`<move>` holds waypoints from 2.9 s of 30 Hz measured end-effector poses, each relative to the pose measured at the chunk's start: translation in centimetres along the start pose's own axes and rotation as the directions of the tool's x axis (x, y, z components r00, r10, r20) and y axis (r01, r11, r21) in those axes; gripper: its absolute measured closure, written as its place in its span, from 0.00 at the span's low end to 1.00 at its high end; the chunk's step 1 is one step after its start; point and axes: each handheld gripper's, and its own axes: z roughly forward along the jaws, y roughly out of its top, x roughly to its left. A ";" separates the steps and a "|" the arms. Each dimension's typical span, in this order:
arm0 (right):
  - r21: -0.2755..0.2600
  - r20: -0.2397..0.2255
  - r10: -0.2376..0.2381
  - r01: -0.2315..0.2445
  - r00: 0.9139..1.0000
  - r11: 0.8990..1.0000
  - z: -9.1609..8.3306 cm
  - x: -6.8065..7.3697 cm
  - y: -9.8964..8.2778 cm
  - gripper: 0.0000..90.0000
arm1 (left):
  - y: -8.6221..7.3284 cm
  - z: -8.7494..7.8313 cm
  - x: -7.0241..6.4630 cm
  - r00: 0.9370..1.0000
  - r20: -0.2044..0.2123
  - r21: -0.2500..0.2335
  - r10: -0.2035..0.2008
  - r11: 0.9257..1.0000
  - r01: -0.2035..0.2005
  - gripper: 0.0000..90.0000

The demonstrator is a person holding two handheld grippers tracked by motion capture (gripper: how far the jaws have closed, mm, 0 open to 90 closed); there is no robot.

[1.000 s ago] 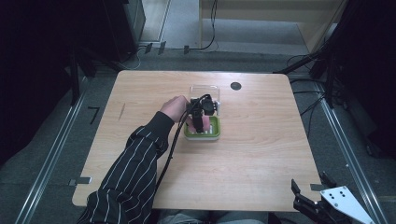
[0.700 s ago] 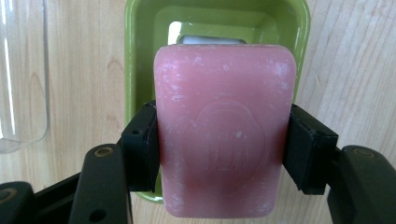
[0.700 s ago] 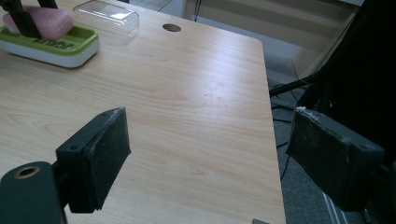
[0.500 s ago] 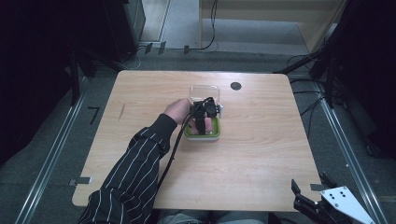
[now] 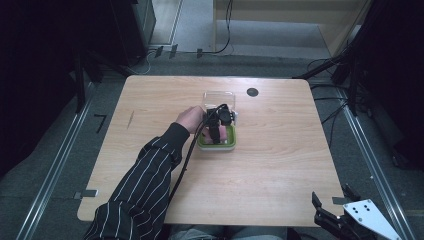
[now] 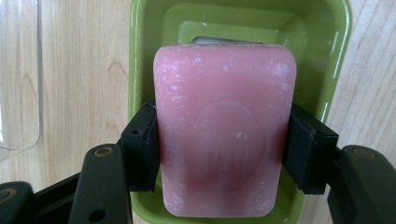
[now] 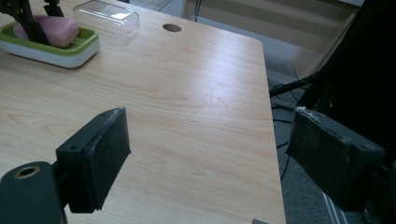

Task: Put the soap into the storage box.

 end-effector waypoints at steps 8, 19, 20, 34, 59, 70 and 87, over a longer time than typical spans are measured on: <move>-0.001 0.000 0.000 0.000 1.000 1.000 0.0 0.0 0.0 0.15 | -0.1 0.4 0.3 1.000 0.010 -0.002 0.002 1.000 -0.002 0.43; -0.001 -0.001 -0.001 0.001 1.000 1.000 0.0 0.0 0.0 0.15 | -0.5 -0.3 0.4 1.000 0.007 -0.053 -0.003 0.999 0.004 0.41; -0.001 -0.001 0.000 0.000 1.000 1.000 0.0 0.0 0.0 0.15 | -0.5 -0.5 0.4 1.000 0.006 -0.051 -0.003 0.999 0.003 0.41; -0.006 -0.015 -0.009 0.009 1.000 1.000 0.4 0.2 0.3 0.15 | -2.0 -2.2 0.3 0.993 -0.043 -0.062 -0.107 0.993 0.104 0.14; -0.012 -0.037 -0.017 0.016 0.999 1.000 1.1 0.5 0.7 0.15 | -6.3 -4.2 -1.8 0.970 -0.072 -0.062 -0.232 0.972 0.228 0.03; -0.014 -0.047 -0.020 0.019 0.999 1.000 1.3 0.6 0.8 0.15 | -9.5 -4.0 -3.8 0.947 -0.049 -0.034 -0.317 0.948 0.316 0.02; -0.022 -0.058 -0.028 0.026 0.998 0.999 1.7 0.9 1.1 0.15 | -14.2 -2.0 -7.7 0.901 -0.022 0.030 -0.433 0.901 0.434 0.01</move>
